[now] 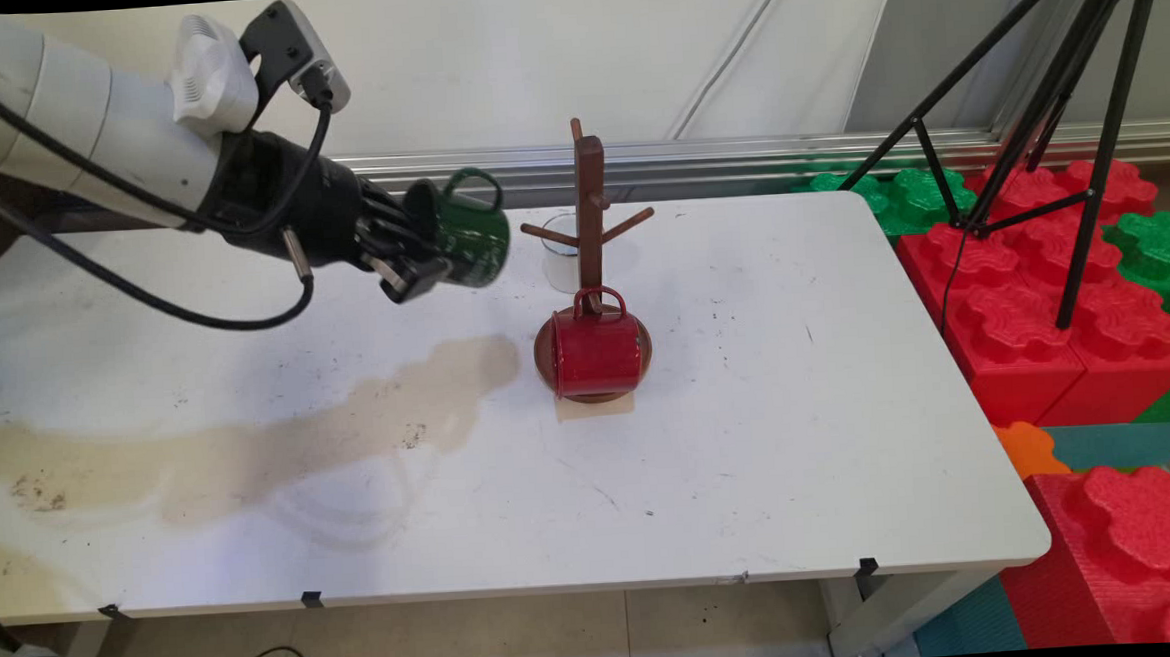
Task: Place the picked object on the table
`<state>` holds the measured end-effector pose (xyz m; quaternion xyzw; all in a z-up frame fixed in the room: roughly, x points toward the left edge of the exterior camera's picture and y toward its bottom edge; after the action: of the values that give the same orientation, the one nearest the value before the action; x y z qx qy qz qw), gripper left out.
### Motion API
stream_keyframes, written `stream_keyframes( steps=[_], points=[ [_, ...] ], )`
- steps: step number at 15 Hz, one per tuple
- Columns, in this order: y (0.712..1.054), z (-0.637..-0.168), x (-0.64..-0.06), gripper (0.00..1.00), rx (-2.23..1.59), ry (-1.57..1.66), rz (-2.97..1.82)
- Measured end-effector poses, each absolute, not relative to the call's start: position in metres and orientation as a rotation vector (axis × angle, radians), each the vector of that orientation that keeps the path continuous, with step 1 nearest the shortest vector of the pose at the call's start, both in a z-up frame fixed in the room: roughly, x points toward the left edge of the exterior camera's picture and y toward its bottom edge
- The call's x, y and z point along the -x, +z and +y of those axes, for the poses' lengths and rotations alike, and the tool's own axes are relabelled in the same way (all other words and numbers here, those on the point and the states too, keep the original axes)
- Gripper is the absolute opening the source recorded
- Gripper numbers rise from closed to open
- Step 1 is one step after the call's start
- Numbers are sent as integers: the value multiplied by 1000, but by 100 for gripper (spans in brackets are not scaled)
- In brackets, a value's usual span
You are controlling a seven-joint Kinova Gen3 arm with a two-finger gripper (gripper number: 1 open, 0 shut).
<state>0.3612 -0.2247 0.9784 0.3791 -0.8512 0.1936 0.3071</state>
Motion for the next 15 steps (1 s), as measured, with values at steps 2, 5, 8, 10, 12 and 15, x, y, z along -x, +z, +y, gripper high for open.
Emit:
stream_keyframes(
  steps=[2,5,8,10,12,15],
  points=[
    [977,-234,-370,0,-1023,553,-2291],
    [974,-246,-378,0,-1051,588,-2332],
    [967,-262,-387,0,-1081,622,-2380],
    [959,-278,-392,0,-1100,642,-2422],
    [950,-293,-394,0,-1123,640,-2463],
    [934,-312,-392,0,-1166,620,-2535]
  ],
)
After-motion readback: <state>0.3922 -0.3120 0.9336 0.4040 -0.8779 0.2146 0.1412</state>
